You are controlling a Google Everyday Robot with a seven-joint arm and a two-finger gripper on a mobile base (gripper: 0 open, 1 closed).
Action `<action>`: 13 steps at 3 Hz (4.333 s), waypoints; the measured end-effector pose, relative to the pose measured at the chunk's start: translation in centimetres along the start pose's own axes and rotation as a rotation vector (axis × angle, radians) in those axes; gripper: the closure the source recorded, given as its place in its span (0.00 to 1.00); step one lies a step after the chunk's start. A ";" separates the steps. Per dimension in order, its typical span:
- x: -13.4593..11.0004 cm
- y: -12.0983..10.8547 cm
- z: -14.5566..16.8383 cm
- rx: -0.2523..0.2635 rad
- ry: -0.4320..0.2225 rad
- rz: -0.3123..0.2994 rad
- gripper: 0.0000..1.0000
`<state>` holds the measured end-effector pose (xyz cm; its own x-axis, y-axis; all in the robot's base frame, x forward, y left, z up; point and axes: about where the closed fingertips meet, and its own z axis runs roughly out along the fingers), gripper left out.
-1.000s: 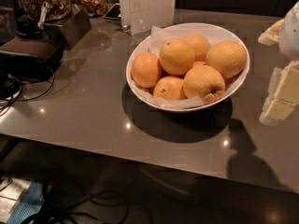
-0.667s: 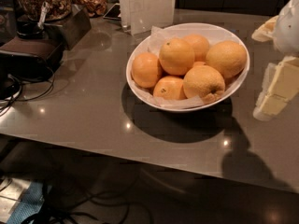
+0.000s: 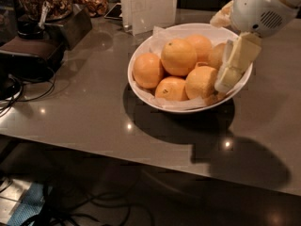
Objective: Pick orange from white bowl
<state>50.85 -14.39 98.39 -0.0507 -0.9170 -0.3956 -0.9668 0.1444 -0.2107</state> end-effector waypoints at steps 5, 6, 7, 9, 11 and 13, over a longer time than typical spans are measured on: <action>-7.4 -3.5 9.2 -0.236 -0.191 -0.099 0.19; -7.4 -3.5 9.2 -0.236 -0.191 -0.098 0.31; -6.7 -3.9 9.4 -0.221 -0.182 -0.074 0.12; -3.8 -4.0 9.5 -0.205 -0.154 0.003 0.12; -4.3 -4.1 9.3 -0.205 -0.155 0.003 0.54; -3.9 -3.8 9.5 -0.201 -0.179 0.035 1.00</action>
Offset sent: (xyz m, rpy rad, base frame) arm 0.0685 0.1047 -0.0484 0.2390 0.2194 0.2582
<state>57.11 -7.80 92.24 -0.0571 -0.8301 -0.5546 -0.9965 0.0815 -0.0194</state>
